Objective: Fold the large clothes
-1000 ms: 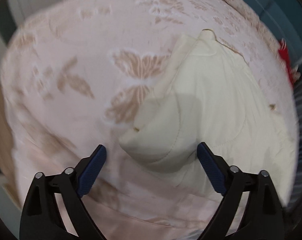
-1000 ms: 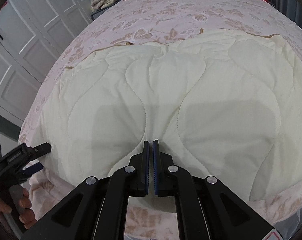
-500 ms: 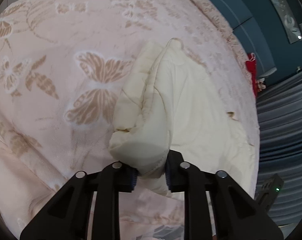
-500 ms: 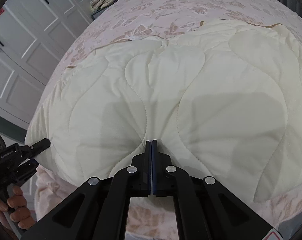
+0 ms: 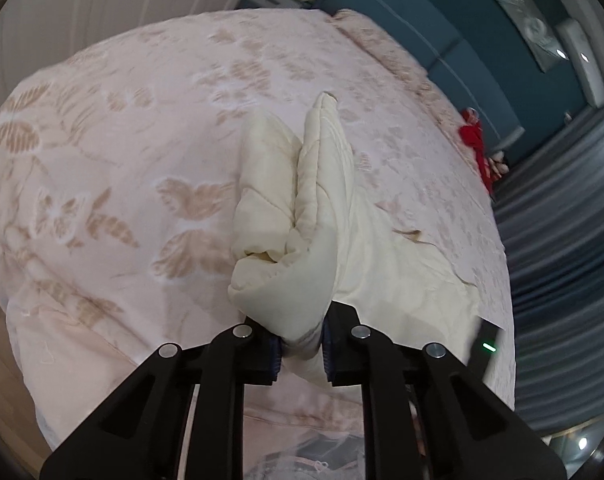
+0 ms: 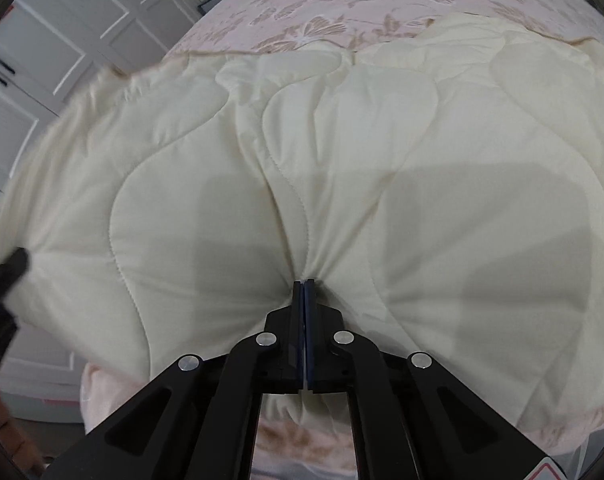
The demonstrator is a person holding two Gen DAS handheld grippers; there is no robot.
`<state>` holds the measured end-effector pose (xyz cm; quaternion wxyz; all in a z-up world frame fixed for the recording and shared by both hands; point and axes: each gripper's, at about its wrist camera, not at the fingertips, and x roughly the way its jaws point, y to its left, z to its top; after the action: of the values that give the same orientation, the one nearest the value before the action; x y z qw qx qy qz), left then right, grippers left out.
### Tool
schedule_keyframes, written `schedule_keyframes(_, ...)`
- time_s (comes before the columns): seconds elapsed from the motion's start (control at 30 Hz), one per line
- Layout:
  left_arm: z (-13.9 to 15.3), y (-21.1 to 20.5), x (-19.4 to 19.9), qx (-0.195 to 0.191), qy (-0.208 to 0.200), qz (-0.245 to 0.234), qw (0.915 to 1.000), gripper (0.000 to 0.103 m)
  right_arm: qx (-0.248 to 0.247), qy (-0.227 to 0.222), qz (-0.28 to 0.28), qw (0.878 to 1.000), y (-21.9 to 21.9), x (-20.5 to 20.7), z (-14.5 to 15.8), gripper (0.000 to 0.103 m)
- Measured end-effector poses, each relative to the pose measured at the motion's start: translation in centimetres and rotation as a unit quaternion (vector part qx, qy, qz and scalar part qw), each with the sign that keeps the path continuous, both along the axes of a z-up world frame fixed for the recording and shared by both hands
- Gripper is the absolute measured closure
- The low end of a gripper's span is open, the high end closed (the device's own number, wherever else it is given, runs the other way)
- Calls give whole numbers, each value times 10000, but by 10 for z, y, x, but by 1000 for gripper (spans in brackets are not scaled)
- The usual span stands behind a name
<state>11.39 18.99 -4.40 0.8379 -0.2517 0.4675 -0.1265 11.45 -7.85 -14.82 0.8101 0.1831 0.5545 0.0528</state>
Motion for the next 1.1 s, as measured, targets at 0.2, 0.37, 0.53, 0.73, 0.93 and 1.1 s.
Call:
schedule_keyframes(0.2, 39, -69, -14, 286, -597, -724, 9952, 90, 161, 67, 124, 9998, -2, 26, -7, 101)
schedule_keyframes(0.37, 65, -90, -15, 489, -925, -929, 9902, 90, 697, -214, -82, 9973, -40, -9, 31, 101)
schedule_keyframes(0.53, 74, -101, -18, 500, -994, -976, 9890, 90, 949, -47, -185, 9953, -67, -58, 28, 101)
schedule_keyframes(0.73, 84, -131, -33, 547, -1043, -1285, 9847, 90, 1086, 125, -276, 9936, -68, -61, -10, 101)
schedule_keyframes(0.93, 83, -171, -47, 627, -1046, -1704, 9778, 90, 1460, 152, -417, 9883, -75, -60, -26, 102)
schedule_keyframes(1.1, 82, -220, -56, 687, -1079, -2216, 9667, 90, 1625, 44, -416, 9858, -84, -76, -16, 102)
